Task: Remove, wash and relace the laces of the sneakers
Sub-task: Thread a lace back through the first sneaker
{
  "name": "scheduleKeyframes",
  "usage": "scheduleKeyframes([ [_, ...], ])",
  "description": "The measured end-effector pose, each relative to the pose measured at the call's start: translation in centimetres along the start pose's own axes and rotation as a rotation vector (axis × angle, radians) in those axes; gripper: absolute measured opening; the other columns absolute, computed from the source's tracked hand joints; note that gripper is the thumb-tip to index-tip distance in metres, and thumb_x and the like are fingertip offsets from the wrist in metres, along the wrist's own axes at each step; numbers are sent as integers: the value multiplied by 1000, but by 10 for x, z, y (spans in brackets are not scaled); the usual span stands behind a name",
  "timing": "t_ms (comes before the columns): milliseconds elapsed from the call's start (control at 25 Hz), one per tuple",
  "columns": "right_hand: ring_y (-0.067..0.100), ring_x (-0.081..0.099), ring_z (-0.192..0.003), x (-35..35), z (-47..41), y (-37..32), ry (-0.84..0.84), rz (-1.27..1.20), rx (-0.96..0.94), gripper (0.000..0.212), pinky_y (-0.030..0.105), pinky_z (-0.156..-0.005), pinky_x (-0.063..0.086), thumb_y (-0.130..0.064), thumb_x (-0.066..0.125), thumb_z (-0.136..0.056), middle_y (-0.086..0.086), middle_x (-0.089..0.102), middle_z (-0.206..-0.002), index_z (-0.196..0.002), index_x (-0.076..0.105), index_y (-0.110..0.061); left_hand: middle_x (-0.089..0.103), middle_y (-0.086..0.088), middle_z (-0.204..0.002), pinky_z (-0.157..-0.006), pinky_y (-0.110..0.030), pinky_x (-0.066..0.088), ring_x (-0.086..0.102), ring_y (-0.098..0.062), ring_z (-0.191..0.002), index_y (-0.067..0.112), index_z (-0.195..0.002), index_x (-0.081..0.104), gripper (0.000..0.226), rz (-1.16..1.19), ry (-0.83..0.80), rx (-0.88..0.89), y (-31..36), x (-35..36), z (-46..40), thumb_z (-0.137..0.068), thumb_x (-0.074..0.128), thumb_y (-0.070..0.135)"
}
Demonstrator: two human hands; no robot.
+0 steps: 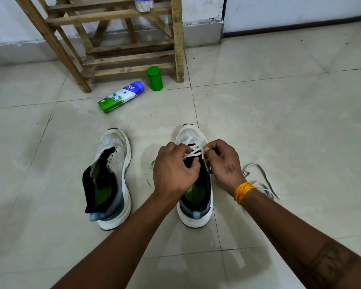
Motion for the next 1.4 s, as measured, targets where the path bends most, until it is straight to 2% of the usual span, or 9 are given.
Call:
scheduleKeyframes([
  [160,29,67,-82,-13,-10,12,138,122,60,14,43,-72,54,-31,52,-90,0,71,-84,-87,64,-23,56,4,-83,-65,-40,48,55,-21,-72,19,-95,52,18,81,56,-87,-13,-3,8,-83,65,14],
  [280,38,64,-93,-40,-20,21,232,484,115,17,34,-69,40,-21,54,-96,11,70,-90,-98,64,-7,57,5,-82,-65,-38,47,55,-20,-72,19,-92,49,18,159,109,-202,-21,-6,6,-85,64,12],
  [440,35,64,-73,-24,-9,-13,23,609,-236,29,40,-65,48,-25,57,-95,4,65,-68,-123,55,-18,56,4,-80,-64,-35,44,54,-18,-70,19,-89,49,18,238,134,-218,-21,-1,8,-86,64,10],
  [560,40,64,-77,6,1,-25,-141,830,-458,20,41,-62,48,-30,52,-99,9,69,-79,-117,55,-22,55,3,-79,-62,-35,43,53,-18,-69,18,-88,47,18,229,153,-220,-16,2,6,-86,62,8],
  [800,38,64,-76,-2,0,-20,-189,705,-440,22,43,-62,48,-36,51,-99,0,60,-69,-113,60,-23,56,2,-79,-62,-39,45,54,-19,-69,20,-88,45,18,249,178,-249,-20,3,8,-87,61,10],
  [960,41,63,-80,1,-4,-23,-167,879,-462,16,42,-62,46,-31,49,-101,10,69,-88,-105,56,-16,54,1,-78,-63,-37,43,52,-21,-70,17,-87,47,16,257,217,-225,-20,1,10,-88,60,8],
  [1200,42,66,-89,-41,-14,13,-66,1166,-160,20,39,-66,46,-22,51,-96,17,70,-98,-109,56,-8,56,0,-82,-65,-36,42,52,-19,-72,17,-90,48,14,267,252,-261,-23,2,11,-89,59,8],
  [1320,40,66,-86,-21,-6,-7,-140,950,-385,26,37,-61,37,-29,52,-100,12,72,-93,-122,58,-18,56,0,-82,-65,-36,43,53,-20,-72,17,-90,48,14,261,241,-249,-22,3,11,-89,59,8],
  [1400,39,65,-82,-4,-1,-18,-169,912,-475,21,37,-59,36,-34,50,-102,9,70,-90,-111,58,-18,56,0,-82,-66,-36,43,53,-21,-73,16,-91,48,14,249,241,-242,-21,2,11,-89,59,8],
])
Point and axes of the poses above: each hand's wrist, its own z-axis away from the middle knuckle, its own x-axis out of the palm, y = z × x, the point moved 4 cm from there along -z, towards the middle knuckle
